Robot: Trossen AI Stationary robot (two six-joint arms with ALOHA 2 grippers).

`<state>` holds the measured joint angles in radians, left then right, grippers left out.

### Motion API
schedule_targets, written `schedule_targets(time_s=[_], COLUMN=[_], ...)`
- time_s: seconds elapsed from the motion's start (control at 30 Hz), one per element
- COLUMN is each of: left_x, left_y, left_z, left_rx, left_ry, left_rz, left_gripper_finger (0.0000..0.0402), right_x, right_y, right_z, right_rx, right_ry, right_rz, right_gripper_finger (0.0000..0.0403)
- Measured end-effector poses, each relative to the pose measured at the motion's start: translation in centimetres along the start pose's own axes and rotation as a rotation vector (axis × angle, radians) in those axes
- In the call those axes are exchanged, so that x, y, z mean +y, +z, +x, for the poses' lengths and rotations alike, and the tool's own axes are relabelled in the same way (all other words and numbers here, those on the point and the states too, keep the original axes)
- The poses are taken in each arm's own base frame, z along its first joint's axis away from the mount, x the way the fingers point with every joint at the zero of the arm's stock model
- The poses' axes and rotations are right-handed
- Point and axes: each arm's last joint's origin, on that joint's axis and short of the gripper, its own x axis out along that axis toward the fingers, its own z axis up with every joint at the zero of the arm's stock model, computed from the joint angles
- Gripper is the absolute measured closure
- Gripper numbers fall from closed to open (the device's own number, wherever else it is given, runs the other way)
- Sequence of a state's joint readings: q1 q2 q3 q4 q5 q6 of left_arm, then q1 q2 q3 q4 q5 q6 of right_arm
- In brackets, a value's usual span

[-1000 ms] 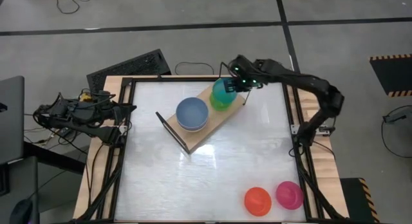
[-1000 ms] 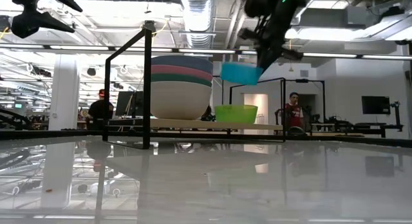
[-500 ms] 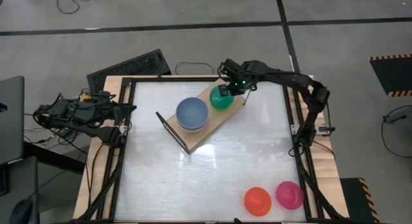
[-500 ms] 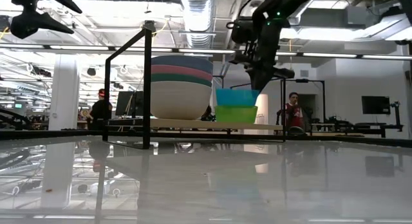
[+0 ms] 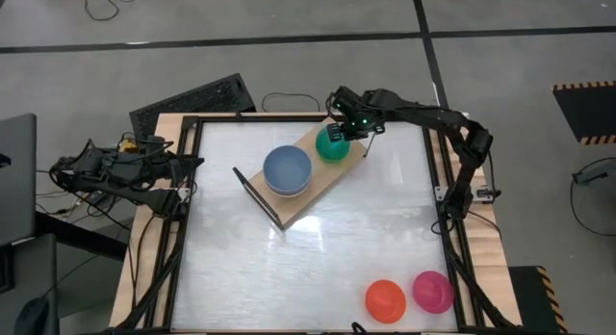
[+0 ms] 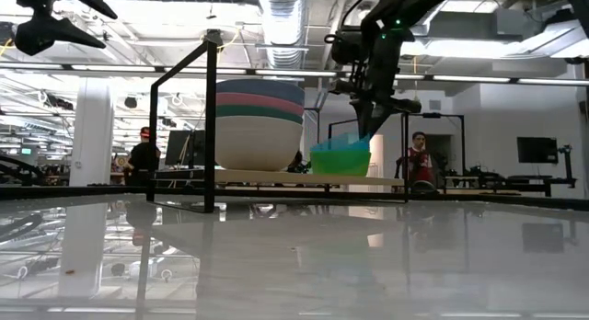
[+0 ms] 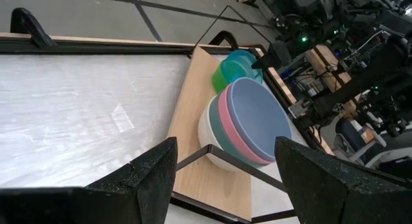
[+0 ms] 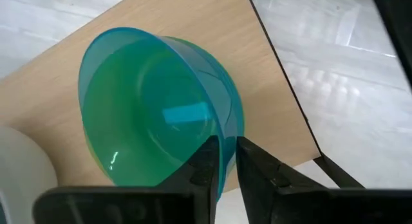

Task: Place and stack bowls onto a shelf
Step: Stack the light blue bowl on top of the green bowl on the shelf

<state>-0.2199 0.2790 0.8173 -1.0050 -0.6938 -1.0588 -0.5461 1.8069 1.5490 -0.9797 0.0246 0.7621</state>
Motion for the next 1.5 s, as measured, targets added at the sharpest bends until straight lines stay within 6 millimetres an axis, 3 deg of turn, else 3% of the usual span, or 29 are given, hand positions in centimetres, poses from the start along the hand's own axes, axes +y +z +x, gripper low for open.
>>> schedule_targets(time_s=[0.2,0.43,0.53,0.63,0.77,1.07,1.37,1.5], left_x=[0.0,0.0,0.0,0.0,0.0,0.1,0.2,0.2], left_y=[0.0,0.0,0.0,0.0,0.0,-0.1,-0.1,-0.1], left_z=[0.0,0.0,0.0,0.0,0.0,0.0,0.0,0.0], left_rx=[-0.001,0.000,0.000,0.001,0.001,0.007,0.007,0.011], left_ry=[0.001,0.000,0.000,0.000,0.002,0.012,0.013,0.021], left_rz=[0.000,0.000,0.000,0.000,0.002,0.010,0.011,0.018], left_gripper_finger=[0.0157,0.0157,0.0157,0.0157,0.0157,0.0157,0.0157,0.0157], right_x=[0.1,-0.1,0.0,0.3,0.8,1.8,3.2,3.6], right_y=[0.2,0.1,-0.4,-0.9,-1.2,-1.5,-0.8,-0.2], right_z=[-0.6,-2.9,-4.3,-4.9,-3.7,0.2,-2.7,-2.2], right_rx=[-0.032,-0.096,-0.146,-0.151,-0.120,-0.046,-0.202,-0.278], right_ry=[0.030,0.073,0.078,0.092,0.058,-0.022,-0.056,-0.063], right_rz=[-0.002,0.016,0.029,0.027,-0.018,-0.029,-0.043,-0.030], right_gripper_finger=[0.0297,0.0266,0.0275,0.0315,0.0385,0.0385,0.0381,0.0384])
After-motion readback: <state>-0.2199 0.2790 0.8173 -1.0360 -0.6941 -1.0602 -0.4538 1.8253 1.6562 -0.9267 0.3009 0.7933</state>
